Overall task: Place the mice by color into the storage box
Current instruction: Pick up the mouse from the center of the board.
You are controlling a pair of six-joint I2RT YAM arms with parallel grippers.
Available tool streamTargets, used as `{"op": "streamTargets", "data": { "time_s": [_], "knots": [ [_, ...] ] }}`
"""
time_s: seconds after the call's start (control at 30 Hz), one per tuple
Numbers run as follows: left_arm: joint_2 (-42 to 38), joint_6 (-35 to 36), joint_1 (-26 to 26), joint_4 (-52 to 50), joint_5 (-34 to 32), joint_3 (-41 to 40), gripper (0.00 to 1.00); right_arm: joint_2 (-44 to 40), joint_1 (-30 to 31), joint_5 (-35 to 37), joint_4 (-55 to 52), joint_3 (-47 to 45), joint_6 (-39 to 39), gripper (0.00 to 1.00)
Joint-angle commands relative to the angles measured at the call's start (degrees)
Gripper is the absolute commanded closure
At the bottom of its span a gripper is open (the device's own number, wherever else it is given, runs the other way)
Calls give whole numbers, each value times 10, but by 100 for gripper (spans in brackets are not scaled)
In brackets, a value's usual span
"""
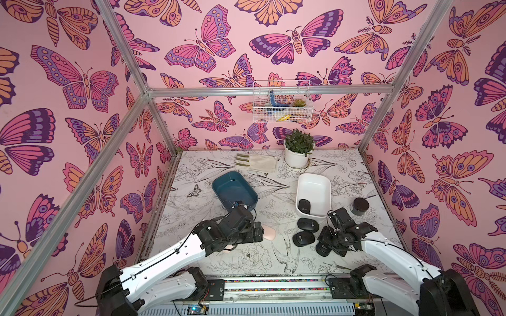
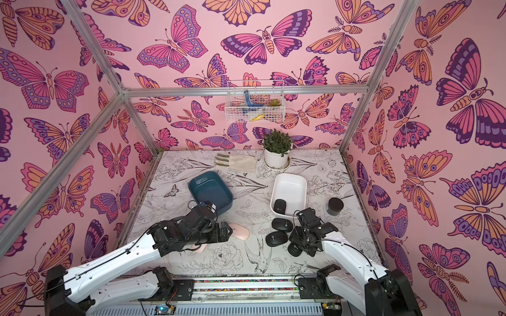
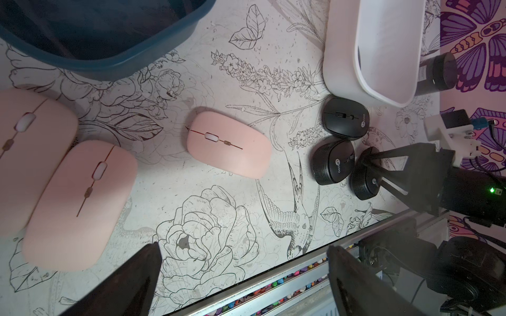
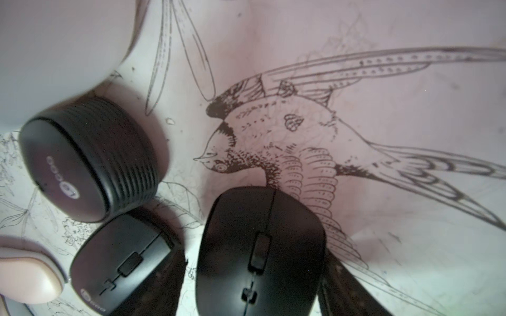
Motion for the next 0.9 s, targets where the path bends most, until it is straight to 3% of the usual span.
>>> {"op": "streamTargets", "data": {
  "time_s": [0.0,0.2,0.5,0.87],
  "knots": [
    [-6,-4,-3,0,-7,-9,1,16,13,-7,-13,8,-10,19],
    [-9,-4,-3,-1,-8,-10,1,59,20,-6,-1,11,-23,25],
    [-18,-5,-3,-4,-11,-16,1,69,21,-3,-13,22,-34,49],
    [-31,-7,-3,-7,-15,-12,1,-123,30,56,-202,103,-47,56]
  ]
}}
